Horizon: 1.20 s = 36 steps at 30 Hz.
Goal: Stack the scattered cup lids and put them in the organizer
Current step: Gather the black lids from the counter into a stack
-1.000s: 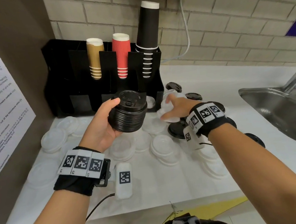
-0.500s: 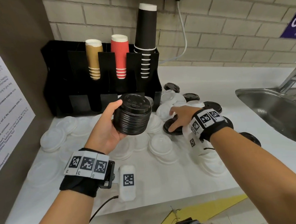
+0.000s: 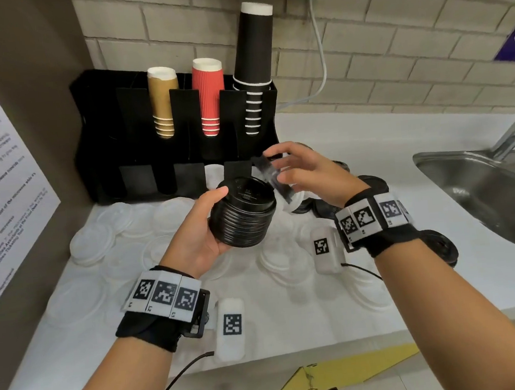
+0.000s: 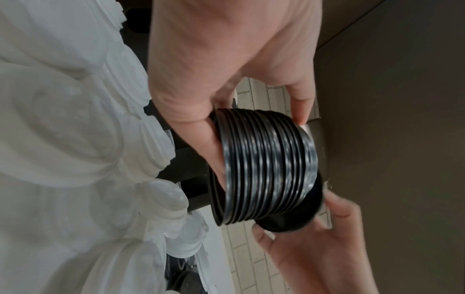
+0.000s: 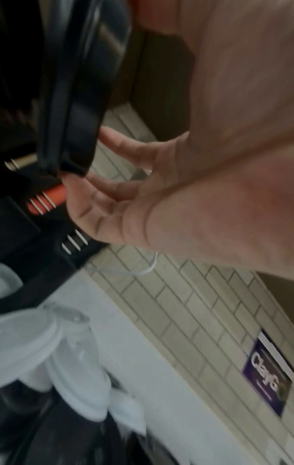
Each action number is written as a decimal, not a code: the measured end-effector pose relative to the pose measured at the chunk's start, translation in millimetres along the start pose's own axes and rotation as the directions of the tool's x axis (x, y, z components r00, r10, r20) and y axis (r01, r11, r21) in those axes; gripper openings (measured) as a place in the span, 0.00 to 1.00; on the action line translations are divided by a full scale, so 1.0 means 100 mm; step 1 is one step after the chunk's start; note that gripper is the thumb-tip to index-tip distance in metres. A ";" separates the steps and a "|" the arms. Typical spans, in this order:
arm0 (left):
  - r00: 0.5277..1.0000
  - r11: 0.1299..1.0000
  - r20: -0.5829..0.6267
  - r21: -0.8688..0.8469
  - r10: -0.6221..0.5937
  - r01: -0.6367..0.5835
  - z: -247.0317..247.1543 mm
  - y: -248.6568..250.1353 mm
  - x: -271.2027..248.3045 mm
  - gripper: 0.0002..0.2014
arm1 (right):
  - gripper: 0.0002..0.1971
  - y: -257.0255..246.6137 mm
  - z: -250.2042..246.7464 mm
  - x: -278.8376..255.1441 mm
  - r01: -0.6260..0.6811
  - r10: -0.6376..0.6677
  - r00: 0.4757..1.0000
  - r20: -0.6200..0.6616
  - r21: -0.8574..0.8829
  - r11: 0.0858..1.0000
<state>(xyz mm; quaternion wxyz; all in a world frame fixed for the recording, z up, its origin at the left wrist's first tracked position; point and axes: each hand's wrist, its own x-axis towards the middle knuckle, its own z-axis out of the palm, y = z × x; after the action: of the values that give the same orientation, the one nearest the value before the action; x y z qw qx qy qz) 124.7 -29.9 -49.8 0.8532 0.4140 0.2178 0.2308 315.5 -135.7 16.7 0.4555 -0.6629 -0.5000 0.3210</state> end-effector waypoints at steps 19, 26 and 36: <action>0.999 0.989 0.035 0.145 -0.025 0.020 0.11 0.02 0.09 0.27 | 0.22 -0.01 0.19 0.03 0.134 -0.128 0.991 0.042 -0.229 0.964; 0.998 0.997 -0.050 0.074 0.028 -0.024 0.10 0.10 0.17 0.23 | 0.16 -0.13 -0.13 0.18 0.069 -0.081 0.996 -0.031 -0.268 0.961; 0.994 0.996 -0.065 0.032 0.088 -0.086 -0.08 0.25 0.20 0.29 | 0.22 0.43 -0.39 0.62 -0.348 0.448 0.871 -0.202 -0.898 0.269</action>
<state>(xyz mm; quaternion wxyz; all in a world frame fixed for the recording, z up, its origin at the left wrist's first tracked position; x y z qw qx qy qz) 130.9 0.4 -37.7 0.8283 0.4278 0.2311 0.2783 383.6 -91.5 -6.7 -0.1056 -0.8883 -0.4293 0.1244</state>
